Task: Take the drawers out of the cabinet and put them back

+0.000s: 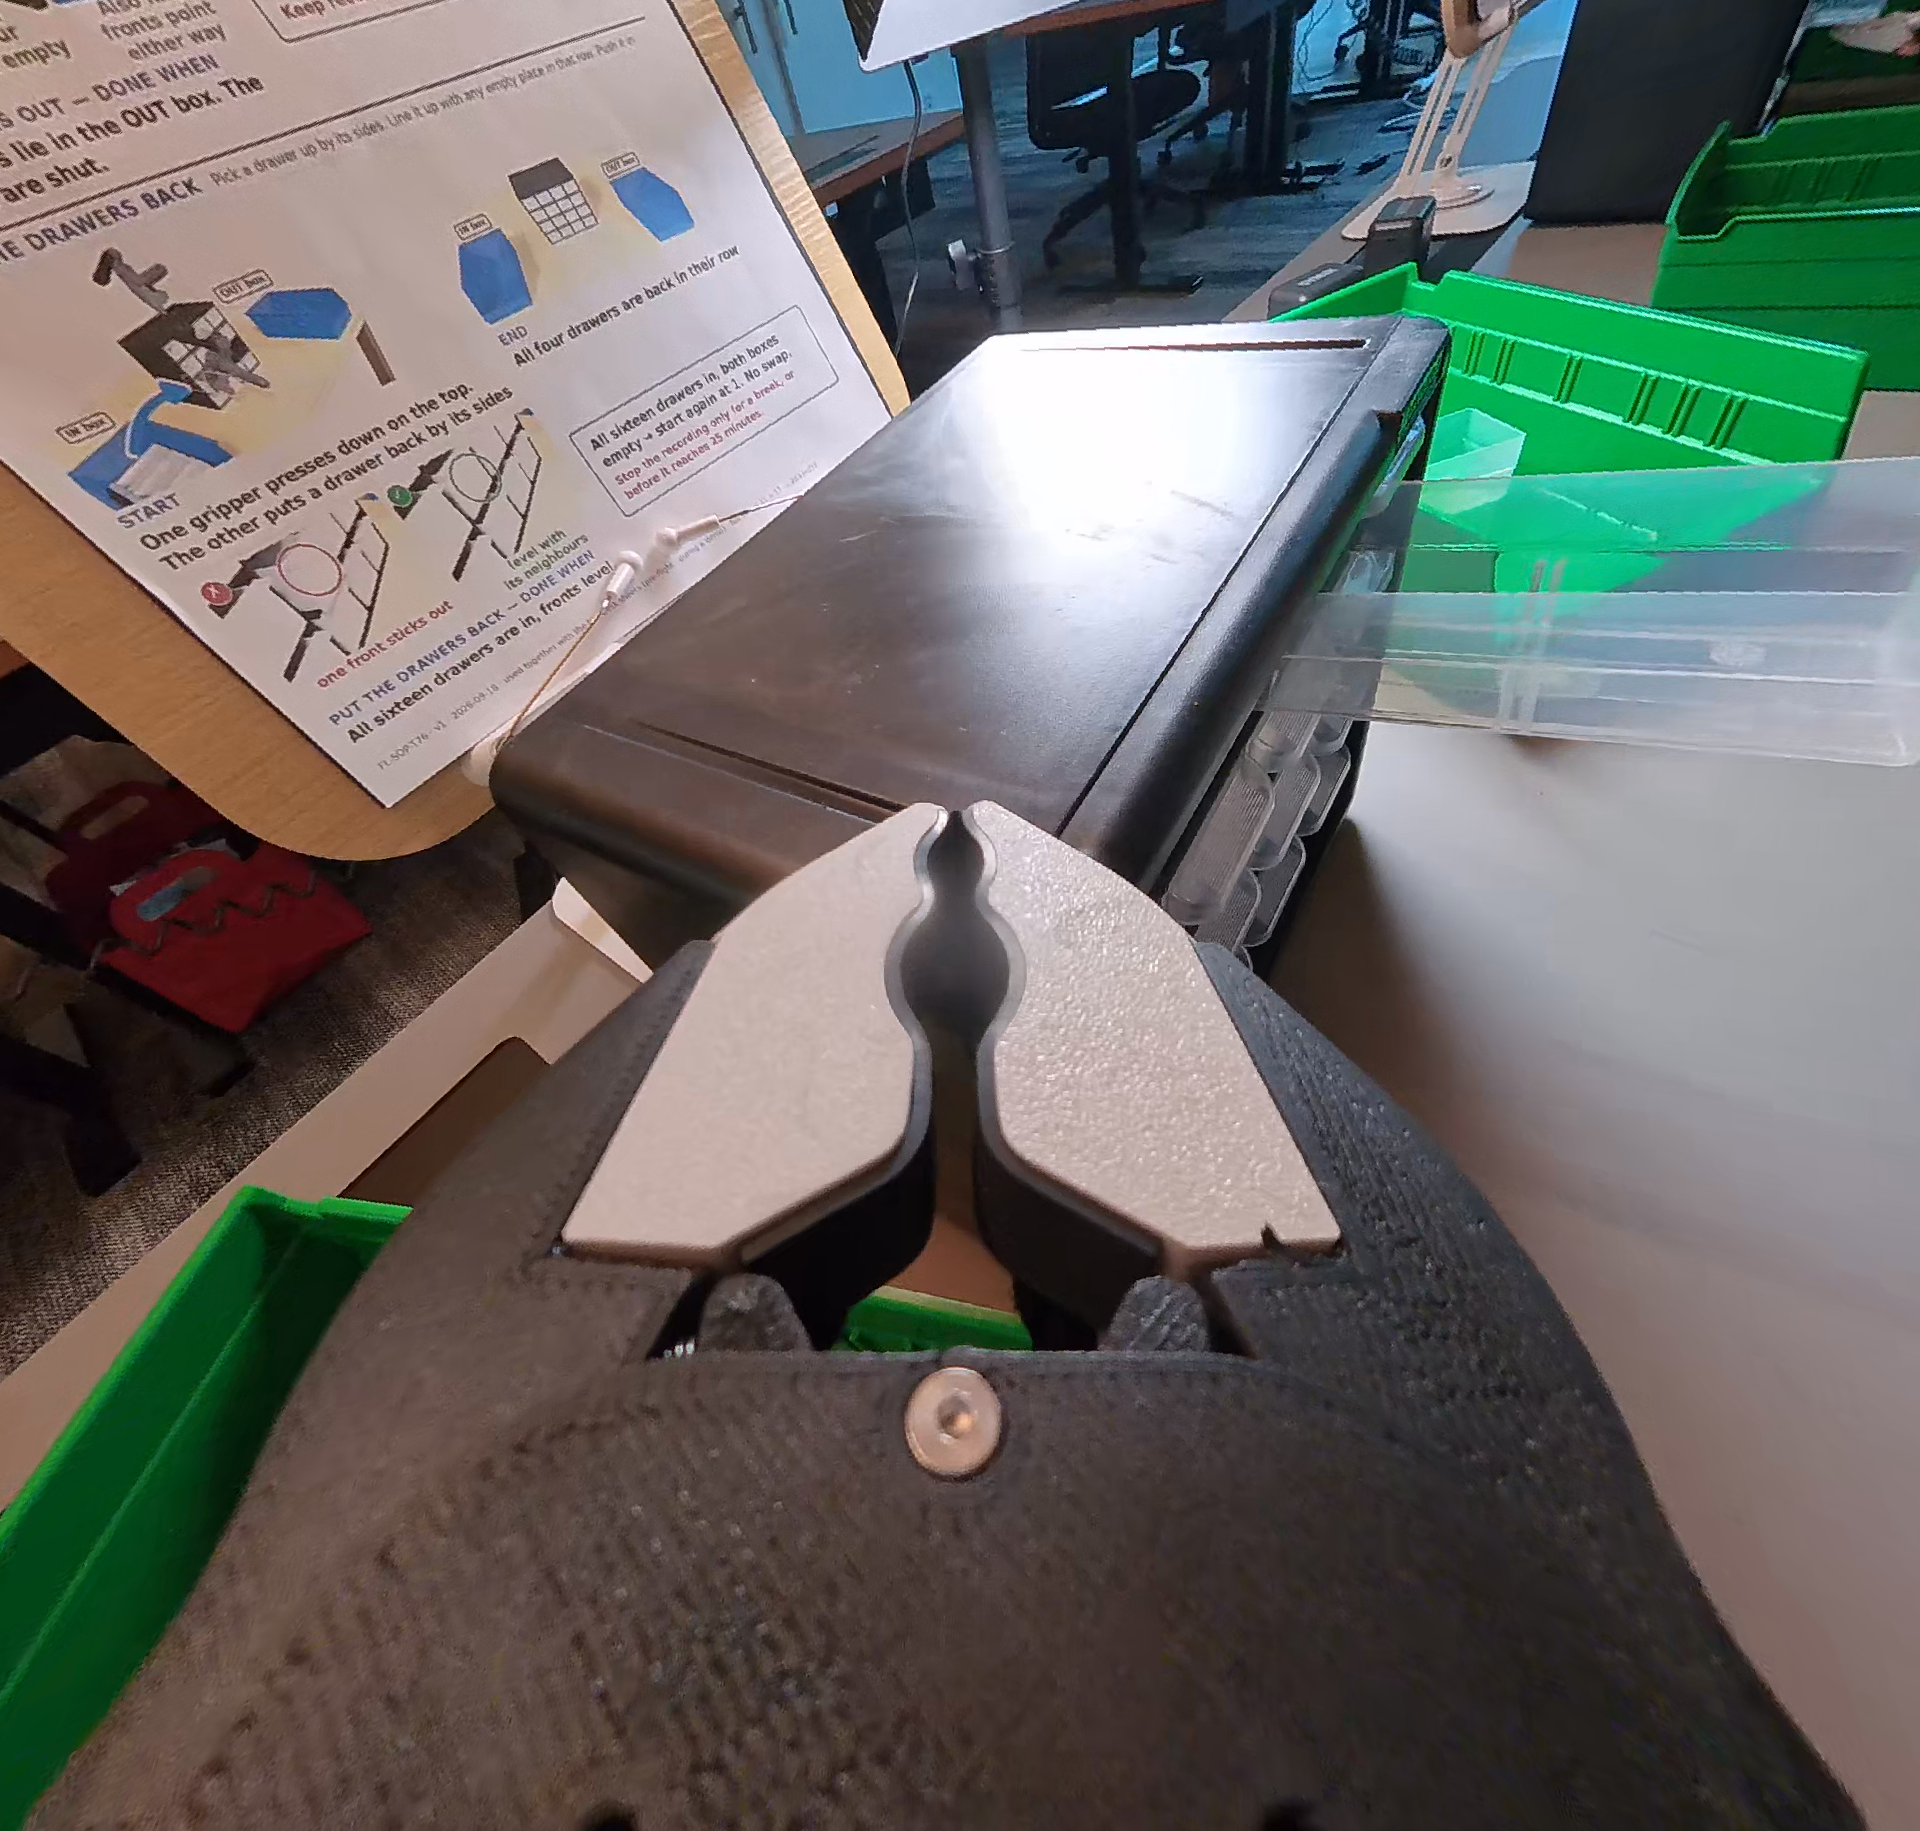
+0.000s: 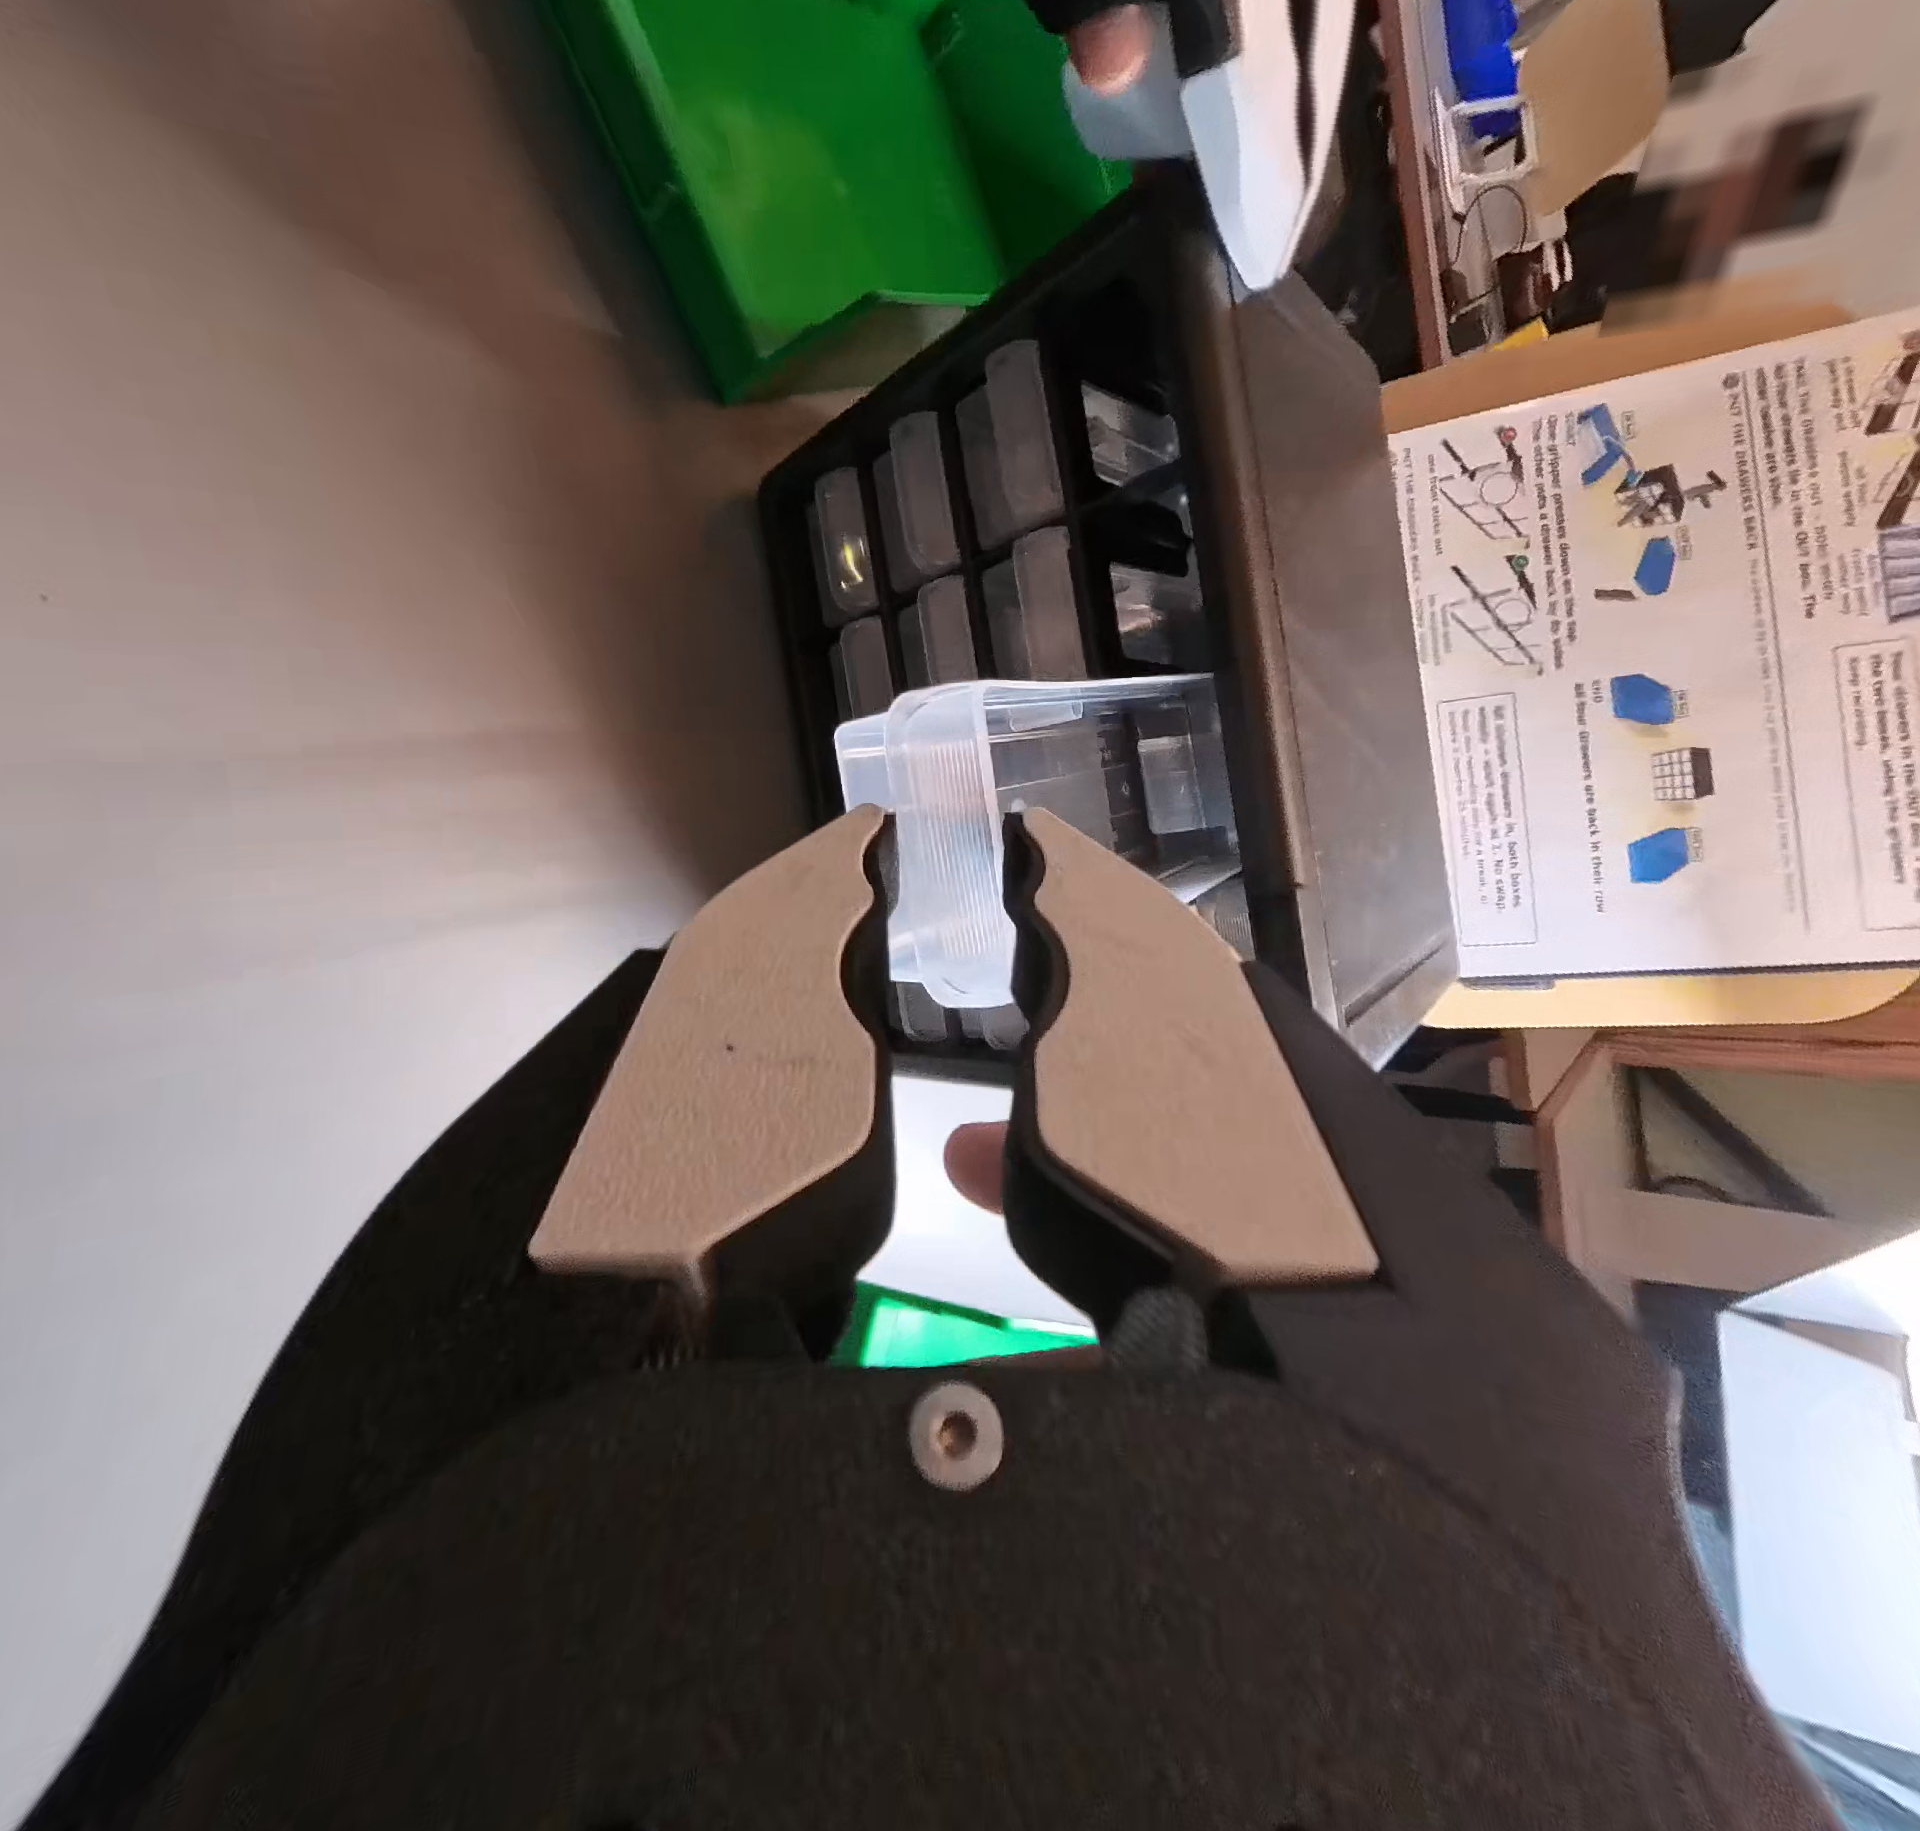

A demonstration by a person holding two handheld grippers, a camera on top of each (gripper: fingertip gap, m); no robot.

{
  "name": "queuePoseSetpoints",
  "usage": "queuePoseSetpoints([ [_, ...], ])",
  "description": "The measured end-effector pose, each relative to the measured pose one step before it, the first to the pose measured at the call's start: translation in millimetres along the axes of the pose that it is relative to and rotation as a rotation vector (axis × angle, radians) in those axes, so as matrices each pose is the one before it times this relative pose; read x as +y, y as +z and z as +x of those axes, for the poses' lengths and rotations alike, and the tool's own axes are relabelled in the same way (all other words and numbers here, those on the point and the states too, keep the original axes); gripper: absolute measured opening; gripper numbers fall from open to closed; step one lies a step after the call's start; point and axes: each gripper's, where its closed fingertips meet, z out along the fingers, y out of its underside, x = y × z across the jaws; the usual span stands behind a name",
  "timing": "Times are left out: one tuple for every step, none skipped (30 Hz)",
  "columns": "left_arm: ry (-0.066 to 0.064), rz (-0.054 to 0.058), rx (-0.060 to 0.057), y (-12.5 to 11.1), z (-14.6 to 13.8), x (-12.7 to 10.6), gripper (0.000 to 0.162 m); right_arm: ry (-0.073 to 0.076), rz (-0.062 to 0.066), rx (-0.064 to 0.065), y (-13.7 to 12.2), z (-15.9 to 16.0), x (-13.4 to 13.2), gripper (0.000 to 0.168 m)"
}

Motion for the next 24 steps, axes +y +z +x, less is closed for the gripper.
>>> queuePoseSetpoints([
  [0.0005,0.0001,0.0007,-0.05,-0.03,0.02,0.000,-0.0116,0.0127,0.0024,-2.26,-2.41,-2.93,0.019],
  [0.0002,0.0003,0.0017,0.12,0.01,-0.02,0.000,-0.0018,0.0134,0.0041,-2.72,-2.10,-3.26,0.019],
  [-0.0010,0.0007,0.0012,0.04,-0.12,-0.01,0.000,0.0007,0.0031,0.0079,-2.70,-1.28,-1.37,0.018],
  [-0.0023,0.0012,0.0015,0.05,-0.05,0.06,0.000,0.0022,0.0033,-0.0233,-2.61,-5.68,-0.86,0.018],
  [-0.0022,0.0013,0.0023,0.03,0.02,-0.05,0.000,0.0165,0.0064,-0.0110,-2.41,-3.47,-1.15,0.018],
  [-0.0014,0.0008,0.0013,0.00,0.01,0.08,0.000,0.0075,0.0006,-0.0006,-2.31,-1.35,-0.26,0.018],
  [-0.0009,0.0004,0.0005,0.05,-0.01,-0.03,0.000,-0.0015,-0.0030,0.0074,-2.45,0.68,0.40,0.018],
  [-0.0008,0.0005,0.0003,-0.02,0.02,-0.03,0.000,0.0064,0.0004,0.0068,-2.78,2.51,-0.19,0.018],
  [-0.0016,0.0006,0.0001,-0.04,0.00,0.09,0.000,0.0257,0.0138,-0.0029,-3.47,3.51,-2.03,0.018],
  [-0.0013,0.0001,-0.0006,0.01,0.02,-0.02,0.000,0.0436,0.0207,-0.0102,-4.14,4.76,-2.91,0.018],
  [0.0003,-0.0004,-0.0018,-0.08,0.03,0.01,0.000,0.0574,0.0171,-0.0163,-4.42,5.47,-2.75,0.018],
  [0.0019,-0.0007,-0.0030,-0.07,-0.03,-0.01,0.000,0.0635,0.0147,-0.0197,-4.95,5.72,-2.47,0.018],
  [0.0026,-0.0009,-0.0034,-0.06,0.07,-0.04,0.000,0.0678,0.0234,-0.0099,-5.32,7.15,-3.36,0.017],
  [0.0023,-0.0009,-0.0024,-0.03,0.09,-0.02,0.000,0.0709,0.0097,-0.0037,-5.31,7.52,-1.39,0.017],
  [0.0018,-0.0004,-0.0002,-0.11,0.10,-0.08,0.000,0.0601,-0.0018,0.0065,-5.27,8.14,0.75,0.017],
  [0.0008,-0.0002,0.0012,-0.12,0.29,0.01,0.000,0.0470,0.0074,0.0208,-5.53,8.73,0.30,0.017],
  [-0.0002,0.0001,0.0009,-0.08,0.04,-0.07,0.000,0.0419,0.0072,0.0271,-5.59,8.89,0.92,0.017],
  [-0.0007,0.0006,0.0006,-0.03,0.00,0.08,0.000,0.0423,-0.0017,0.0292,-5.55,8.75,2.39,0.017],
  [-0.0008,0.0006,0.0009,0.02,-0.05,-0.03,0.000,0.0444,-0.0024,0.0399,-5.31,9.97,2.76,0.017],
  [-0.0008,0.0004,0.0010,0.14,-0.01,-0.04,0.000,0.0444,-0.0033,0.0494,-4.76,11.30,3.50,0.017],
  [-0.0002,0.0004,0.0010,-0.08,-0.02,0.01,0.000,0.0393,-0.0120,0.0670,-4.09,13.97,5.02,0.016],
  [-0.0003,0.0006,0.0008,-0.01,0.04,-0.04,0.000,0.0280,-0.0274,0.0740,-2.59,15.30,7.89,0.014],
  [-0.0009,0.0005,0.0003,0.01,-0.11,-0.01,0.000,0.0170,-0.0295,0.0602,-0.71,13.60,9.18,0.012],
  [-0.0006,0.0003,-0.0002,-0.03,0.10,0.07,0.000,0.0150,-0.0270,0.0564,1.49,13.38,9.81,0.009],
])
